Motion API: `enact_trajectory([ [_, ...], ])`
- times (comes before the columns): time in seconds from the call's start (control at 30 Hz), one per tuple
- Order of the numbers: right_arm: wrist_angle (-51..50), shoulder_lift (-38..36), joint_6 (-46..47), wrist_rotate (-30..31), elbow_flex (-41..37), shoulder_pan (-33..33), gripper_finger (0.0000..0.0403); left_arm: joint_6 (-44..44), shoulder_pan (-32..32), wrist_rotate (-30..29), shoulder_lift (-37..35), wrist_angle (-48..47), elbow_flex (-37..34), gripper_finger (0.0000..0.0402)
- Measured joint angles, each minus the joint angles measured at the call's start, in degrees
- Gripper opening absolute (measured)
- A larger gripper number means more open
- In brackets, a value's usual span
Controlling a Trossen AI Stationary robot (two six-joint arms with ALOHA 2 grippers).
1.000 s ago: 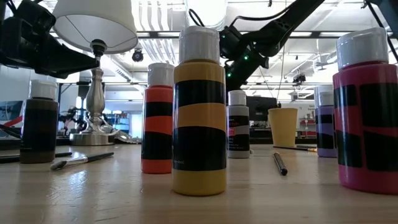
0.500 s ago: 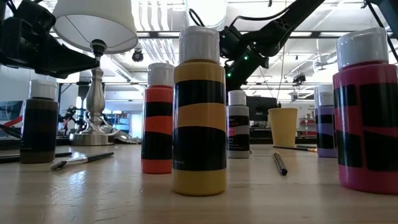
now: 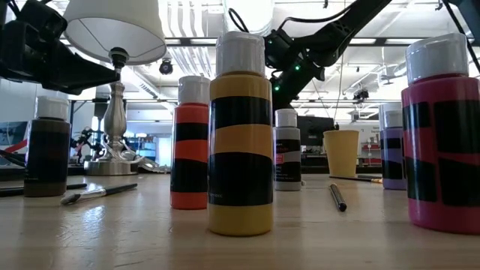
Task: Pick & Place Paint Supplies
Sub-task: Put the small pink paint bottle into the bin, then put the small blue paint bottle into the bin
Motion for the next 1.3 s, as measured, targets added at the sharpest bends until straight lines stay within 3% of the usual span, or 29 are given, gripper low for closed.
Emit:
enact_trajectory([
  [0.17, -1.05, -1.99, -0.63, 0.03, 0.00, 0.12, 0.0184, 0.01, -0.01, 0.01, 0.00, -0.01, 0.00, 0.0108],
  [0.67, -7.85, -13.25, -4.52, 0.13, -0.02, 5.60, 0.0136, 0.02, -0.02, 0.00, 0.00, 0.00, 0.00, 0.0108],
  [0.83, -14.31, -18.76, -5.50, 0.80, -0.02, 9.80, 0.0112, 0.01, 0.00, 0.01, 0.00, -0.01, 0.00, 0.0108],
  [1.0, -23.16, -23.77, -4.96, 6.01, -0.21, 15.21, 0.0084, 0.02, -0.02, 0.02, 0.00, 0.02, 0.00, 0.0108],
  [1.3, -39.87, -30.70, 3.74, 12.20, -1.11, 23.79, 0.0048, 0.02, 0.00, 0.00, 0.02, 0.00, 0.00, 0.0108],
])
